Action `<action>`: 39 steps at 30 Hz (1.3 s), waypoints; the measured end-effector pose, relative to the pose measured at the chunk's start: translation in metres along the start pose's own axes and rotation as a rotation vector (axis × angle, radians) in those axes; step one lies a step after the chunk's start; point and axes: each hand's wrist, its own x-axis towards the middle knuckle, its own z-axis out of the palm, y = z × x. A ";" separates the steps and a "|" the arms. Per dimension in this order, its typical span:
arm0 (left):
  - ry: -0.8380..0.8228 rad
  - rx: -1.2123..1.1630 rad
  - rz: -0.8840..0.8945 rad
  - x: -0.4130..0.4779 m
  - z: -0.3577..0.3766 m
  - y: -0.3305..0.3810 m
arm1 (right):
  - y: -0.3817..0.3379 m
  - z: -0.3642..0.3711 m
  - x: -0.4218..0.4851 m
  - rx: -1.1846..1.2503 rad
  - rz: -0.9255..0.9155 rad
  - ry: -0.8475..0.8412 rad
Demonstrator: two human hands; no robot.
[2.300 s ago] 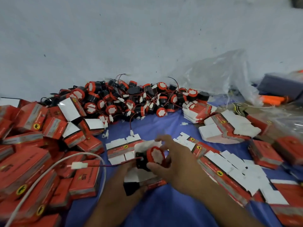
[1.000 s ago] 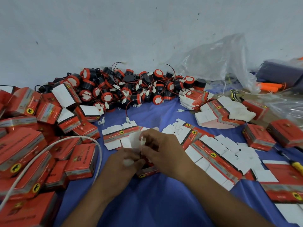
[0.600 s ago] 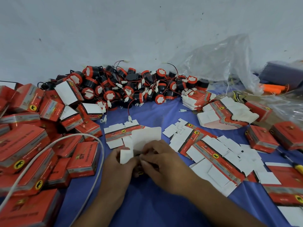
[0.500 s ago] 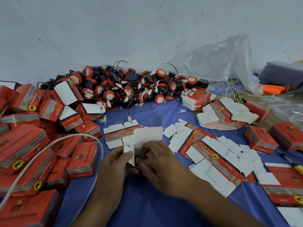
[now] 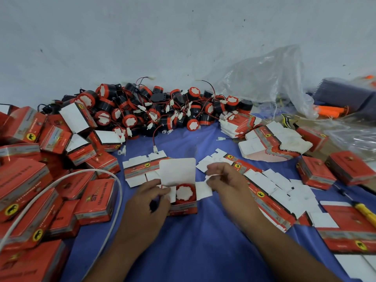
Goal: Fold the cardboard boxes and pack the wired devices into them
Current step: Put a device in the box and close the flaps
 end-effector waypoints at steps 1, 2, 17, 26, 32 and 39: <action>0.008 -0.017 -0.002 0.001 0.000 -0.001 | 0.004 0.002 0.001 0.078 0.100 0.005; 0.017 -0.027 -0.003 0.001 0.000 -0.001 | 0.008 0.005 0.000 0.130 0.149 0.019; -0.088 -0.380 -0.079 0.001 -0.003 0.005 | 0.014 0.026 -0.007 -0.108 0.027 -0.155; -0.191 -0.423 -0.033 -0.003 -0.013 0.003 | 0.011 0.023 -0.003 -0.127 -0.181 -0.329; -0.207 -0.312 0.007 -0.001 -0.013 -0.006 | 0.012 0.019 -0.007 -0.206 -0.179 -0.402; -0.234 -0.336 -0.074 -0.001 -0.015 -0.005 | 0.009 0.020 -0.009 -0.202 -0.236 -0.381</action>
